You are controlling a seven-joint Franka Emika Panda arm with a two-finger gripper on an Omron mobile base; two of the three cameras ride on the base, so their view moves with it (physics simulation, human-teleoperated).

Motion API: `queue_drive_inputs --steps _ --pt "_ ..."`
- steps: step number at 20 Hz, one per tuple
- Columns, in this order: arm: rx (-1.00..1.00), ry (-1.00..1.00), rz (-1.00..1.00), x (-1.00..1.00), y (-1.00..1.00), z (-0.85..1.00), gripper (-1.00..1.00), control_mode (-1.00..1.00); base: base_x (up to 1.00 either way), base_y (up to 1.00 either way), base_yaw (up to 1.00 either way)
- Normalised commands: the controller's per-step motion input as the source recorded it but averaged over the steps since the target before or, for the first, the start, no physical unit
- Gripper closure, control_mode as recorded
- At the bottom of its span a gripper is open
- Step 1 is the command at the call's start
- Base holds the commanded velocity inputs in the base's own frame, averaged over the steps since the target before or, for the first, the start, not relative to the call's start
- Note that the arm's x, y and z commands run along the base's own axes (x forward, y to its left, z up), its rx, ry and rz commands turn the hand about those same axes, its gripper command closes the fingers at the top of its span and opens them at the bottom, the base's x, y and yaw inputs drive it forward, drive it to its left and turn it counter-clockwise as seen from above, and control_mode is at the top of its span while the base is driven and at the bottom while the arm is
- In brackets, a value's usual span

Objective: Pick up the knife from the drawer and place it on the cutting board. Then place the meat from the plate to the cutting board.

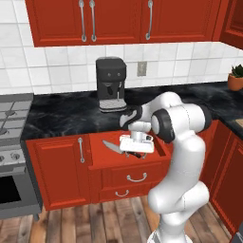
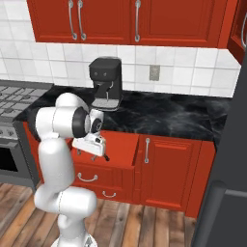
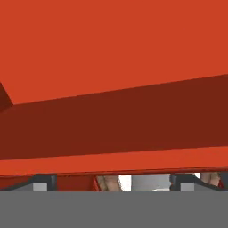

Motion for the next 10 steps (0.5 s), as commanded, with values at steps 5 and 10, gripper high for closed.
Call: queue_drive_inputs --steps 5,10 --pt "-0.01 -0.12 0.21 0.19 -0.02 0.95 -1.00 -1.00 0.00 0.00 0.00" --pt "0.01 -0.07 0.29 0.30 -0.25 0.10 -1.00 -1.00 0.00 0.00 0.00"
